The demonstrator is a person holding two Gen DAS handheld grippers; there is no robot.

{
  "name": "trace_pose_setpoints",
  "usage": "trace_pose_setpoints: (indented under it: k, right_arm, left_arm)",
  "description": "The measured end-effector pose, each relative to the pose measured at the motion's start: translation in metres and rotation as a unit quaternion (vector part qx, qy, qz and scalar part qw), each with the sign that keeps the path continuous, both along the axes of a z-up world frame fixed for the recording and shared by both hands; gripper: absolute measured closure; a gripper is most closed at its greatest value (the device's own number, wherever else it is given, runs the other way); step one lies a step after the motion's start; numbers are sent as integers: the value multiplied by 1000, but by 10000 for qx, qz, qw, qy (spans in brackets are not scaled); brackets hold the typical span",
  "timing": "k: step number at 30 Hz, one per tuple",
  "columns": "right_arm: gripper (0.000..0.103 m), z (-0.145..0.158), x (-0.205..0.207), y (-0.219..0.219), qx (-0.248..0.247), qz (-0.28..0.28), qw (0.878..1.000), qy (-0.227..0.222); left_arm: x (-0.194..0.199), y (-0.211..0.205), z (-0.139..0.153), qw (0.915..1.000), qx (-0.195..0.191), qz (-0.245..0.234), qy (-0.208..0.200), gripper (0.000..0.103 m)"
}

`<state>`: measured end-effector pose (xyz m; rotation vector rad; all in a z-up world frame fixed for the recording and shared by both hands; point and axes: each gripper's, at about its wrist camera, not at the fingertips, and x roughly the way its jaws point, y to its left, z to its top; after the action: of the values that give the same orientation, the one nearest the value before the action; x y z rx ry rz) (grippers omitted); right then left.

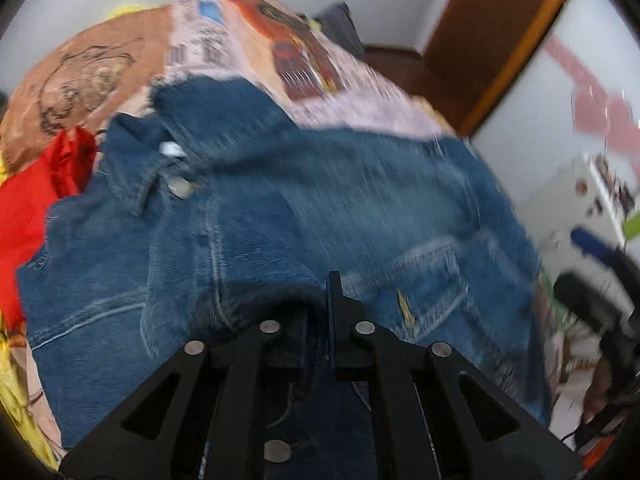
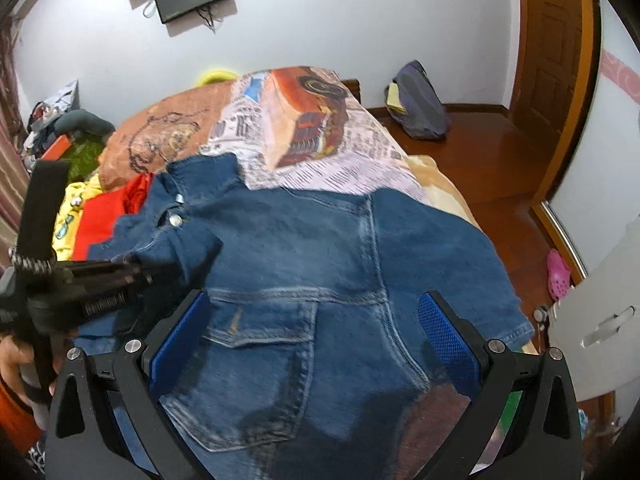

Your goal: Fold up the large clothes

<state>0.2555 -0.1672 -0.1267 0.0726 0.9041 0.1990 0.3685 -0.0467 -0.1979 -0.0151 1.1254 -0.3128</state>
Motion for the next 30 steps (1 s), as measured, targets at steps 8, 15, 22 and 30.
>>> trace_pose_setpoints:
  k: [8, 15, 22, 30]
  right_arm:
    - [0, -1, -3, 5, -188, 179, 9996, 62]
    - [0, 8, 1, 39, -337, 630, 9974, -98]
    - [0, 3, 5, 105, -670, 1463, 9869, -108]
    - [2, -29, 15, 178, -1435, 2351, 9613, 105]
  left_arm:
    - [-30, -1, 13, 9990, 75, -436, -1, 61]
    - [-58, 71, 66, 9958, 267, 144, -858, 33]
    - [-78, 165, 59, 9860, 979, 963, -942, 29]
    - [-92, 223, 0, 9792, 1296, 1517, -368, 29]
